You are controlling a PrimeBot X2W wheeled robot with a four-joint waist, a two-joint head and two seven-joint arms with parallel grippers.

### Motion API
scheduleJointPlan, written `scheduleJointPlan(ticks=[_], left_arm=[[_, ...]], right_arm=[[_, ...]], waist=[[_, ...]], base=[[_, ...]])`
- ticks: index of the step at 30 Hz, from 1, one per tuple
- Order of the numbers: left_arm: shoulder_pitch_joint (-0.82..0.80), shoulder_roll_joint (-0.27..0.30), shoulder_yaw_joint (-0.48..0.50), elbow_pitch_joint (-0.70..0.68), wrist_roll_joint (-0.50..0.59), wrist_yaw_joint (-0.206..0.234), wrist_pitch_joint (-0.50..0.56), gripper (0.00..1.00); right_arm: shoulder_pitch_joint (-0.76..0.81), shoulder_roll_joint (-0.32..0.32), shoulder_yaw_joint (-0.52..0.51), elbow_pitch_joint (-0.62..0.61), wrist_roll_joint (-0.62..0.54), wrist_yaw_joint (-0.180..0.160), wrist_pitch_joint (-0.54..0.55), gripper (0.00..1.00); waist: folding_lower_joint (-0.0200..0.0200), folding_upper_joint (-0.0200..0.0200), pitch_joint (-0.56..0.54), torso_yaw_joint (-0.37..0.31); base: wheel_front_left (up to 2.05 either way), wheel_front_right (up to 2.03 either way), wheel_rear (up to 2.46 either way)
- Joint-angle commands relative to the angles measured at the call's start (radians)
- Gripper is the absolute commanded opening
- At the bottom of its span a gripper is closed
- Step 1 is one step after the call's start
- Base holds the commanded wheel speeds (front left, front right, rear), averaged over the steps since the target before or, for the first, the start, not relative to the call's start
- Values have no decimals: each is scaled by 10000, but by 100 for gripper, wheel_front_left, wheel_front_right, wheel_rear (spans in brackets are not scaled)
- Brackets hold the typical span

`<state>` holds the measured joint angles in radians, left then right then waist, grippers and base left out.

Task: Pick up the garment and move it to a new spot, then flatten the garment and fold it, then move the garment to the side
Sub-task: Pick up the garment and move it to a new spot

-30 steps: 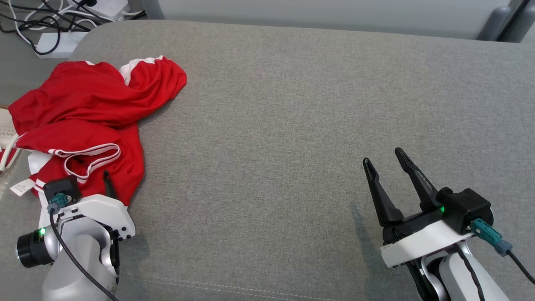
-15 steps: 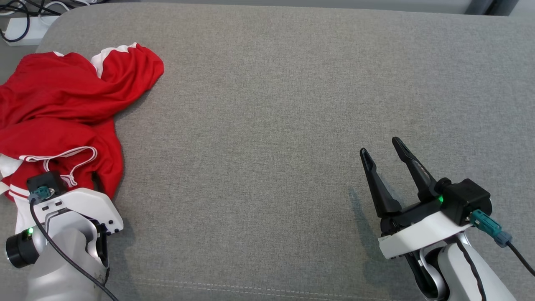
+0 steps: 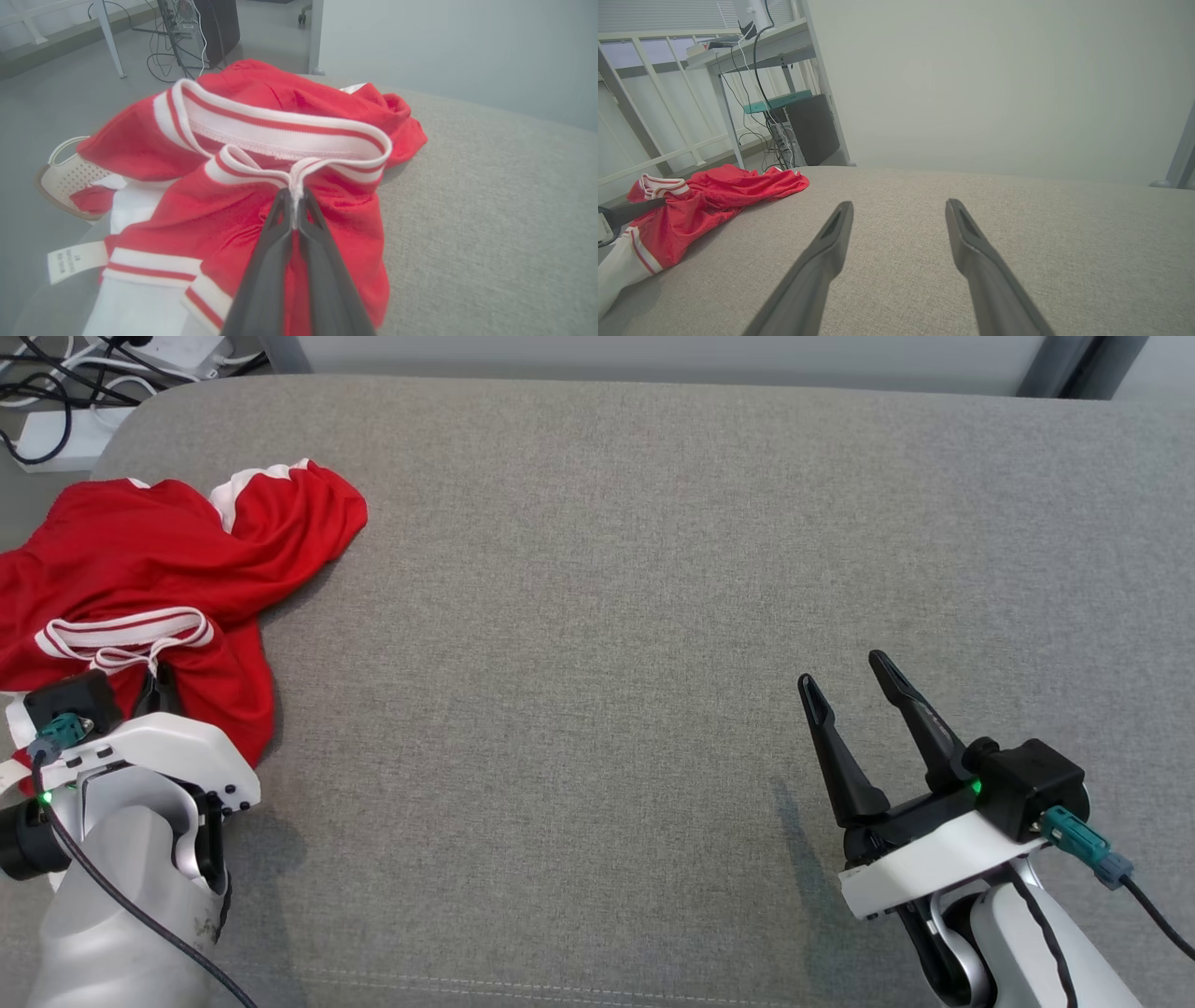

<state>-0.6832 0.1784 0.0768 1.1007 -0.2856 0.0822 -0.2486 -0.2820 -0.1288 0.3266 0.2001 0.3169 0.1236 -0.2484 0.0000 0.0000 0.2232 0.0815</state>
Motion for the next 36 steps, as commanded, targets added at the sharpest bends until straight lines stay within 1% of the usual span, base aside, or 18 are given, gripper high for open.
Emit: scheduleJointPlan(ticks=[1, 10, 13, 14, 18, 21, 26, 31, 36], left_arm=[[146, 494, 236, -697, 132, -36, -128, 0], [787, 375, 282, -3539, 440, -195, -130, 0], [889, 324, 179, -4260, 481, -323, -130, 0], [889, 324, 179, -4260, 481, -323, -130, 0], [920, 302, -51, -5088, 543, -490, -84, 0], [823, 227, -269, -5731, 548, -597, 242, 0], [502, 118, -518, -6633, 337, -893, 890, 0], [-65, -98, -561, -7174, -108, -1075, 1468, 0], [-754, -474, -848, -7455, -490, -1307, 2016, 0]], right_arm=[[-83, 97, 134, -222, 105, 71, -134, 100], [216, 313, -7, -213, 168, 71, -134, 100], [336, 379, -14, -186, 181, 71, -134, 100], [336, 379, -14, -186, 181, 71, -134, 100], [494, 456, -53, -167, 203, 71, -134, 100], [610, 503, -90, -168, 204, 71, -134, 100], [692, 556, -84, -158, 207, 71, -134, 100], [772, 595, -64, -151, 233, 71, -134, 100], [776, 625, -44, -148, 238, 71, -134, 100]], waist=[[0, 0, -178, -11], [0, 0, -875, -207], [0, 0, -1104, -330], [0, 0, -1104, -330], [0, 0, -1406, -557], [0, 0, -1613, -781], [0, 0, -1797, -1226], [0, 0, -1910, -1706], [0, 0, -1938, -2198]], base=[[0, 0, 0], [0, 0, 0], [0, 0, 0], [0, 0, 0], [0, 0, 0], [0, 0, 0], [0, 0, 0], [0, 0, 0], [0, 0, 0]])
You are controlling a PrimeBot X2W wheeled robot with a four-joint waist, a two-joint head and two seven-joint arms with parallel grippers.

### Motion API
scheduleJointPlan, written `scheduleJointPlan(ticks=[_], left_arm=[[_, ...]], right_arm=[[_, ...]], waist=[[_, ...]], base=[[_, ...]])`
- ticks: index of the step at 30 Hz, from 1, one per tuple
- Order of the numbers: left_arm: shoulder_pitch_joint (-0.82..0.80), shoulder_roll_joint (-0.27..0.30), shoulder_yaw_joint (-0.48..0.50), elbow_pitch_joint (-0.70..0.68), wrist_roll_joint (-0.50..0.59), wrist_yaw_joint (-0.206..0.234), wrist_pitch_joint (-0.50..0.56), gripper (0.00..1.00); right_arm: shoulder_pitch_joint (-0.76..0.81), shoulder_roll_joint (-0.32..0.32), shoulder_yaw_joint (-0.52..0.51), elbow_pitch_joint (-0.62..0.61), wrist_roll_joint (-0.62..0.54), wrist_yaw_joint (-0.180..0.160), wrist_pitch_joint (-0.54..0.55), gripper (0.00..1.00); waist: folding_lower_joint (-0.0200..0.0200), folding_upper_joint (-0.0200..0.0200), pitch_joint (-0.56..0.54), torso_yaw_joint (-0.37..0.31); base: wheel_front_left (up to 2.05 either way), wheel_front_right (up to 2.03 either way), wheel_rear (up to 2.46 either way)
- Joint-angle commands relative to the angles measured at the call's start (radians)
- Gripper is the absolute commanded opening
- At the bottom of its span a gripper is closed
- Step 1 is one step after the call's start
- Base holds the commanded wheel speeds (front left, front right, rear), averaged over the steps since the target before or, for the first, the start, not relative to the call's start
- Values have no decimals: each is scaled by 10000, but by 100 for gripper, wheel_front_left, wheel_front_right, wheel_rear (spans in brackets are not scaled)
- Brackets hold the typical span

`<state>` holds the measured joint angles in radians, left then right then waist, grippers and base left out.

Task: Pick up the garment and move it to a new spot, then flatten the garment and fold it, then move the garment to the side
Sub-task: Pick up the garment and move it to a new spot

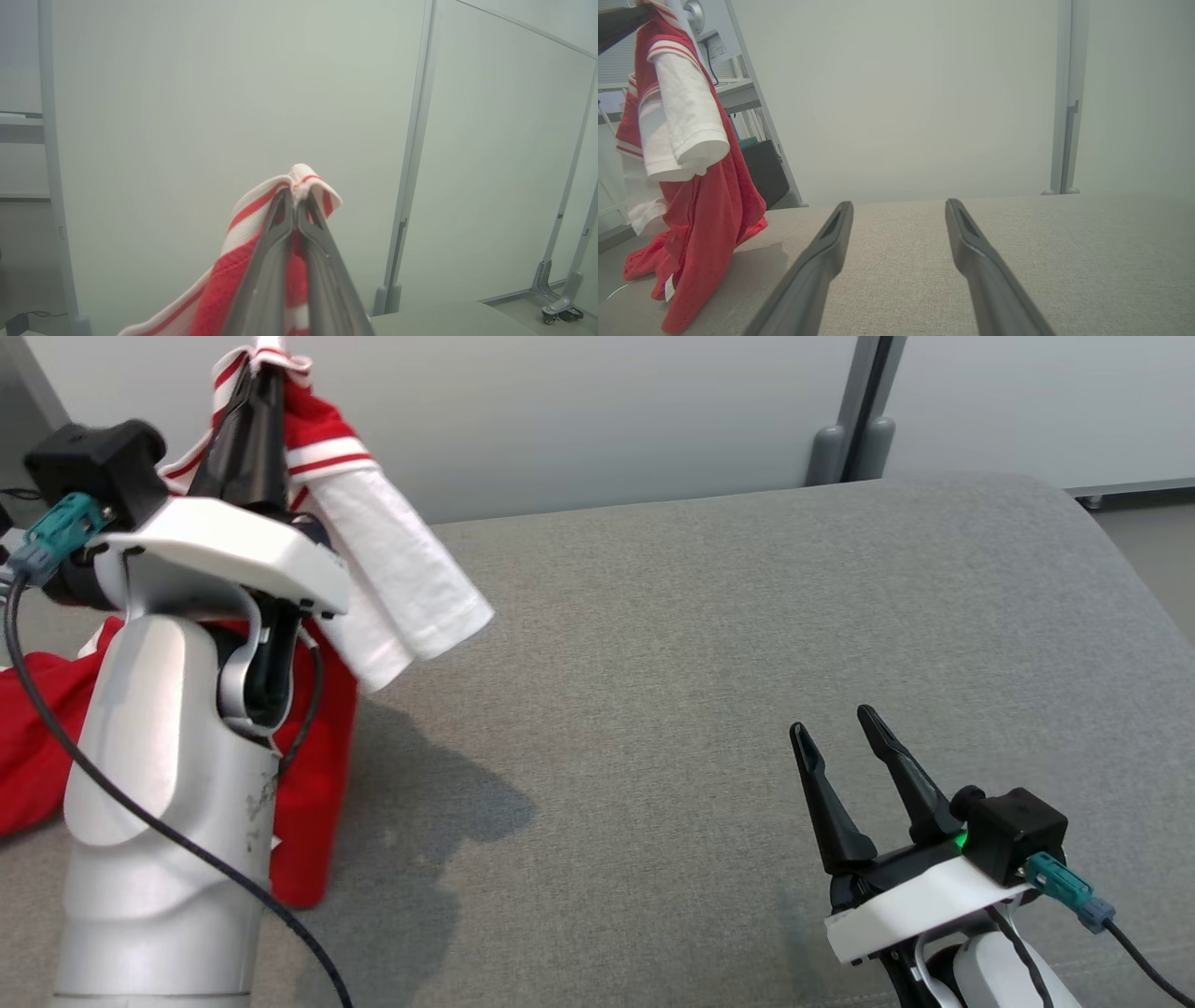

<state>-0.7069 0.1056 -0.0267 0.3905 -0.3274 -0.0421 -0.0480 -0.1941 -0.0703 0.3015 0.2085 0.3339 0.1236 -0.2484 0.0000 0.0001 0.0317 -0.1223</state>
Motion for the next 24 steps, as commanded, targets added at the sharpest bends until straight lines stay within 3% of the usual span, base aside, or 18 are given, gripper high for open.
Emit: scheduleJointPlan(ticks=[1, 14, 24], left_arm=[[-682, 208, 95, -388, -74, -86, 90, 0], [-2903, -400, -781, 383, -589, -177, 271, 0], [-1617, -521, -1368, 2163, -978, -86, -262, 0]], right_arm=[[-109, 46, 211, -232, 69, 71, -134, 100], [-122, 135, 287, -205, 100, 71, -134, 100], [-53, 156, 246, -165, 57, 71, -134, 100]], waist=[[0, -1, -26, -262], [0, -1, -27, -1627], [0, -1, 119, -1737]], base=[[0, 0, 0], [0, 0, 0], [0, 0, 0]])
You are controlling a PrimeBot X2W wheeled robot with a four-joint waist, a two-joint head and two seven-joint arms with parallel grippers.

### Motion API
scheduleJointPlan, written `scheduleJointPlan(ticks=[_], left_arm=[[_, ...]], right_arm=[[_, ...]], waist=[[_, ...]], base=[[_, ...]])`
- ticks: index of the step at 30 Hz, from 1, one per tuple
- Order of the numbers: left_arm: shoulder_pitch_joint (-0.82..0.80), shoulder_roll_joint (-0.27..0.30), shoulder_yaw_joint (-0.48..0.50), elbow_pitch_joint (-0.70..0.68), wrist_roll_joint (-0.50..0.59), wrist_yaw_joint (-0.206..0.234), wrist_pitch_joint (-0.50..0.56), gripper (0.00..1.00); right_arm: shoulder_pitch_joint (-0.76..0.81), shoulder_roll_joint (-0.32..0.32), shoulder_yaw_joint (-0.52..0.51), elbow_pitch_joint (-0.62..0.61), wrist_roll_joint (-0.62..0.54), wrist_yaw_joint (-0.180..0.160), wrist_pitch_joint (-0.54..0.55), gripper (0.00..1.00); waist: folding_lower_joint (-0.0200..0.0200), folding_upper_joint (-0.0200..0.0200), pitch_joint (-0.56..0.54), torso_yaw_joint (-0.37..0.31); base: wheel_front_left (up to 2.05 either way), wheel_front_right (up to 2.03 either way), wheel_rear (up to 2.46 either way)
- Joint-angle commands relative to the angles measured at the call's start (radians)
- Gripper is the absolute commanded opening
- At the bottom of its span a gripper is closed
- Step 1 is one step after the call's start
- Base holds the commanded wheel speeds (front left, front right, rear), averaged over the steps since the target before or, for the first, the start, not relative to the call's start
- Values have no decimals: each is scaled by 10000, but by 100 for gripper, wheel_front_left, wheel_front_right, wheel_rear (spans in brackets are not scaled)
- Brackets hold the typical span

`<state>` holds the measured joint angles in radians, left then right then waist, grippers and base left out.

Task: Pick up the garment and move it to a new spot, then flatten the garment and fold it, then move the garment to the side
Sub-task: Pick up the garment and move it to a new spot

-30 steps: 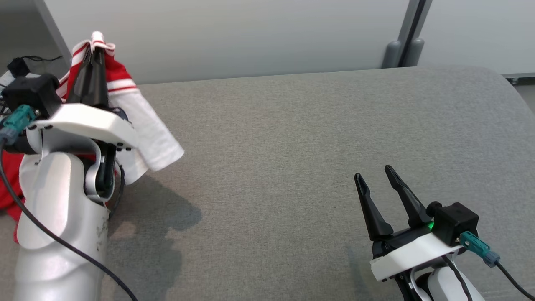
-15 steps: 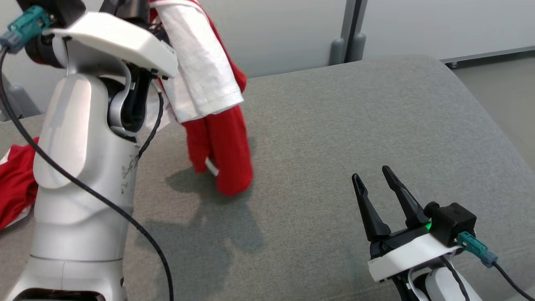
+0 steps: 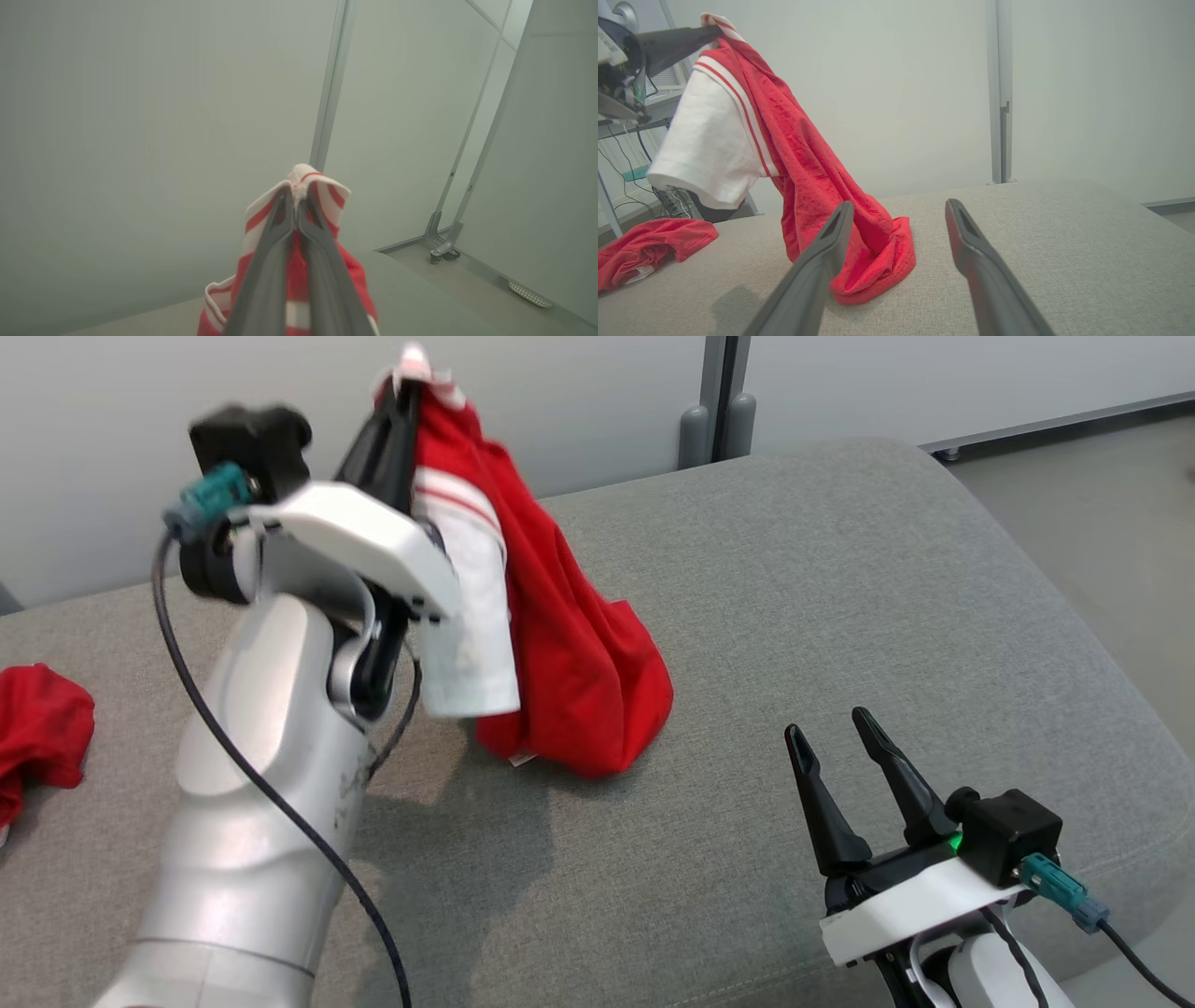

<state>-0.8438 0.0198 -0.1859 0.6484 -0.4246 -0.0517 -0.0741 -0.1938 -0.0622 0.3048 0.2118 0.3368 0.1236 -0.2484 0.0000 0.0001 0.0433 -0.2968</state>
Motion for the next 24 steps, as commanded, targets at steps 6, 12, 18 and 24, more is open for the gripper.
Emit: scheduleJointPlan(ticks=[6, 12, 18, 24], left_arm=[[659, 358, -137, 1402, 285, 309, -1010, 0], [1035, 368, -333, 3059, 548, 493, -1627, 0], [1029, 493, -400, 3745, 833, 611, -1859, 100], [1491, 623, -91, 2272, 1256, 700, -1873, 100]], right_arm=[[-102, 35, 335, -142, 13, 71, -134, 100], [-194, -7, 450, -106, 49, 71, -134, 100], [-324, 1, 600, -68, 90, 71, -134, 100], [-357, 22, 630, -47, 143, 71, -134, 100]], waist=[[0, -1, 130, 207], [0, -1, 232, 362], [0, -1, 329, 380], [0, -1, 321, 426]], base=[[0, 0, 0], [0, 0, 0], [0, 0, 0], [0, 0, 0]])
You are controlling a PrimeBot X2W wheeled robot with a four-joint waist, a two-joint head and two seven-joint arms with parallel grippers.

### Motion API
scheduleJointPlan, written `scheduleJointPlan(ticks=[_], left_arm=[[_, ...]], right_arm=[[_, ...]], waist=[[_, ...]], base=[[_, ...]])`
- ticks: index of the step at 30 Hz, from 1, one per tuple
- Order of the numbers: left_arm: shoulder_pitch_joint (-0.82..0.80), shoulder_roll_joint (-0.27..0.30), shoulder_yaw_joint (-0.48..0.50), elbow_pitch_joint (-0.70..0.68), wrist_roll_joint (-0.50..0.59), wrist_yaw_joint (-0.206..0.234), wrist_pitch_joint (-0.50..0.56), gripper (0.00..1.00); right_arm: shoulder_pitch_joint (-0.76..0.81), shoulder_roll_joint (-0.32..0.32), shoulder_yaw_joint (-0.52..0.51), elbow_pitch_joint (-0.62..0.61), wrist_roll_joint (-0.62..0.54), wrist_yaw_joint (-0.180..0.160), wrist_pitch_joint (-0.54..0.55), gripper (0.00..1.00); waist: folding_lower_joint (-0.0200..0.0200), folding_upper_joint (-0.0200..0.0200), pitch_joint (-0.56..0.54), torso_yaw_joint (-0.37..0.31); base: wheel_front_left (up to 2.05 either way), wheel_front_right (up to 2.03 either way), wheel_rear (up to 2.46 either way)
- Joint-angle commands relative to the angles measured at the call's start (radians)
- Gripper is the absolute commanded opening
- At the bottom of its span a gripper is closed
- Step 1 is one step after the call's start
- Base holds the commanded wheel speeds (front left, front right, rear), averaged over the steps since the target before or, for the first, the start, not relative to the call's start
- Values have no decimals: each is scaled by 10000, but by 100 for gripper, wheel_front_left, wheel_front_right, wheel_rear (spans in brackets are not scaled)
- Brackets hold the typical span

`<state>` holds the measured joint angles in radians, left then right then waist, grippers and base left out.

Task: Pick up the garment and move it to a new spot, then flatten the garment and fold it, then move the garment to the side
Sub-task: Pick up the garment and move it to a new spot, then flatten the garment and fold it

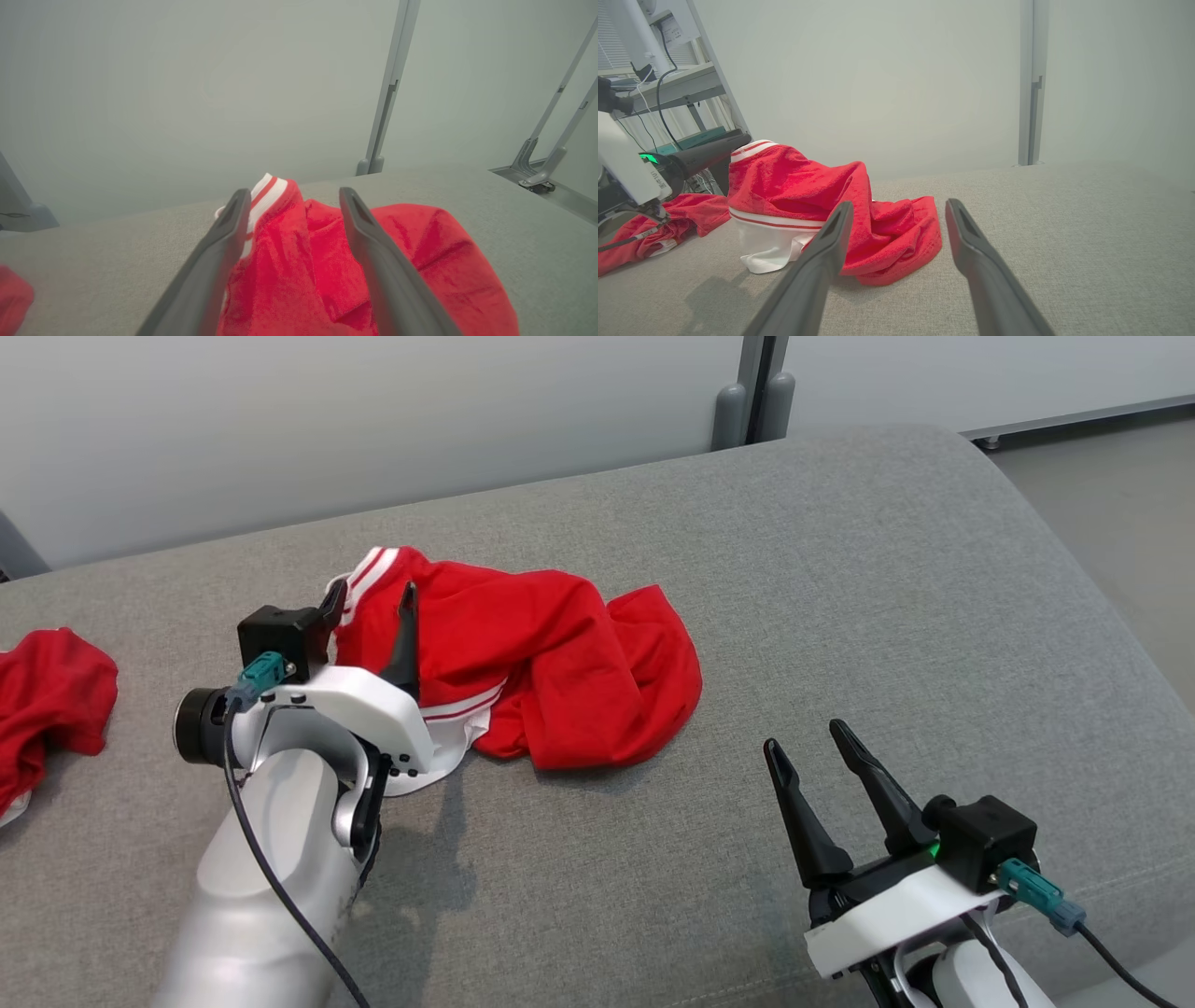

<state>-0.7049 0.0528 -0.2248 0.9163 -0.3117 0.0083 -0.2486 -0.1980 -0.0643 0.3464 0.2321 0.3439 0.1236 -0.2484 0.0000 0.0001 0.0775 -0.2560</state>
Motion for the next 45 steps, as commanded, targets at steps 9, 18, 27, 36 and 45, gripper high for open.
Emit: scheduleJointPlan(ticks=[9, 18, 27, 36, 45], left_arm=[[2211, 180, 1013, -3538, 610, 167, -130, 100], [4527, -8, 1340, -6180, 490, 266, -131, 100], [6000, -23, 1081, -7540, 29, 676, -131, 100], [6913, -25, 694, -7771, -12, 943, -131, 100], [7008, -25, 748, -7681, 1, 1015, -131, 100]], right_arm=[[176, 54, 34, -383, 67, 71, -134, 100], [649, -11, -234, -576, 4, 71, -134, 100], [922, -110, -563, -752, -136, 71, -134, 100], [1407, -198, -812, -824, -255, 71, -134, 100], [1426, -204, -814, -807, -233, 71, -134, 100]], waist=[[0, -1, -383, 530], [0, -1, -640, 1466], [0, -1, -876, 2026], [0, -1, -1035, 2316], [0, -1, -1110, 2286]], base=[[0, 0, 0], [0, 0, 0], [0, 0, 0], [0, 0, 0], [0, 0, 0]])
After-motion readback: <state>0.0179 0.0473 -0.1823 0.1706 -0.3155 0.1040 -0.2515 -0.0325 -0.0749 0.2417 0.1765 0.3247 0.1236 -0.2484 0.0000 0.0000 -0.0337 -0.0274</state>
